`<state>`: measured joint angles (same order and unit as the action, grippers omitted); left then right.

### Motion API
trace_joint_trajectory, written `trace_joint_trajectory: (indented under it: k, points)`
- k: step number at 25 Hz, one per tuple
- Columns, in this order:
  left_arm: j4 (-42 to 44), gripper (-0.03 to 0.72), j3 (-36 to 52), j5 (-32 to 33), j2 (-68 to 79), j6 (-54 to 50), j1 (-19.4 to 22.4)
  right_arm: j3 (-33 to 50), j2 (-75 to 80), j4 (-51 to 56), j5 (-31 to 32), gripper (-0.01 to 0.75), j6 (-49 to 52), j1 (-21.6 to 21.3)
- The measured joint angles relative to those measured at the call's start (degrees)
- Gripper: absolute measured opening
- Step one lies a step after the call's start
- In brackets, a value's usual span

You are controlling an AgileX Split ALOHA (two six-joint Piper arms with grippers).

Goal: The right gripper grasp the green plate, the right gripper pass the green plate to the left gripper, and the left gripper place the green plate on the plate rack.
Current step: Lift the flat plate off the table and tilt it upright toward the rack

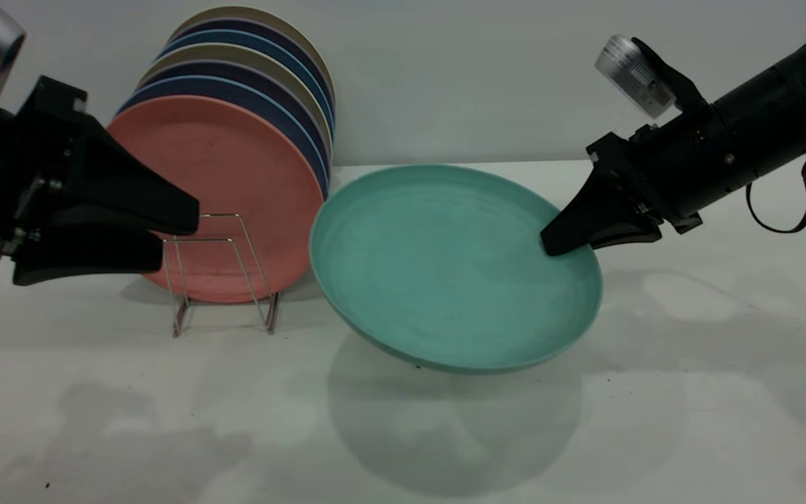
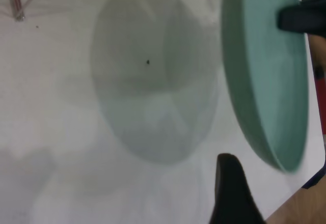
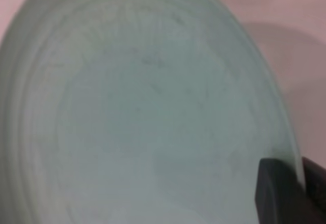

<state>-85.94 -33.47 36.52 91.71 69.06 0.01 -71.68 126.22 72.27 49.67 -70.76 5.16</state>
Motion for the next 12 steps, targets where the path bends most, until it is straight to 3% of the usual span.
trace_joint_trajectory:
  k: [12]
  points:
    - [-1.46,0.468,-0.73,0.12,0.12,0.00,0.00,0.00,-4.23,-1.01,-1.01,0.013,0.73,5.65]
